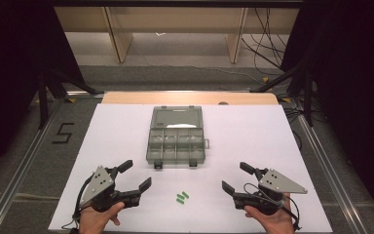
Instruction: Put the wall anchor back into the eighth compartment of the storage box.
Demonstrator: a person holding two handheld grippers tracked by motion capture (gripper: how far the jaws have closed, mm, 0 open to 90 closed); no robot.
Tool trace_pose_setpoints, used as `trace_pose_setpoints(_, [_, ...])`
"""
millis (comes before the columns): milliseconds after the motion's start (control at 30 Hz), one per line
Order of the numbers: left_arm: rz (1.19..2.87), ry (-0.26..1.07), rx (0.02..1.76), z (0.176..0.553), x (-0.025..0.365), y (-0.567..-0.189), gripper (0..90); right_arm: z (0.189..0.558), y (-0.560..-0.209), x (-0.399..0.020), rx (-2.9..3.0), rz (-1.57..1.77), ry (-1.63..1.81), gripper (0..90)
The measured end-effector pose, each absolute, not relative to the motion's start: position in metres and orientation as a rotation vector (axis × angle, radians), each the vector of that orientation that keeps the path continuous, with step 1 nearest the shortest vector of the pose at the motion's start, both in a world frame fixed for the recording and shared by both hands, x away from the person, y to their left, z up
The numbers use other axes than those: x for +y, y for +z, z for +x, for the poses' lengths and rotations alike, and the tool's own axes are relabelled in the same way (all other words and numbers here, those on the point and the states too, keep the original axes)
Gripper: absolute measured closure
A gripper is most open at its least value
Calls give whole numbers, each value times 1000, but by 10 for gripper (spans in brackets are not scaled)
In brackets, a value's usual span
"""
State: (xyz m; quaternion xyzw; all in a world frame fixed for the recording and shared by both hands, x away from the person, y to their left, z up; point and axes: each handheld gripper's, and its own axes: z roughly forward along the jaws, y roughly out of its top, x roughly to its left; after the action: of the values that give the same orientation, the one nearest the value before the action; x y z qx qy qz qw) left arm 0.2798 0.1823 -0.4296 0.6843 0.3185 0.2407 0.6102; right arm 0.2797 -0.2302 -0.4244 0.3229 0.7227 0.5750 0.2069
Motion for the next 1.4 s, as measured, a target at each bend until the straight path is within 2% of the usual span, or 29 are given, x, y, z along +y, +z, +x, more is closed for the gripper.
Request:
trace_pose_setpoints(833, [1586,557,738,280,182,-430,158,282,-422,-224,2062,844,1541,166])
trace_pose_setpoints(1200, [1588,560,740,280,182,-430,159,291,-407,-212,2183,733,1383,211])
trace_pose_setpoints(1400, [1588,561,740,280,182,-430,159,301,-399,-187,2359,663,1237,259])
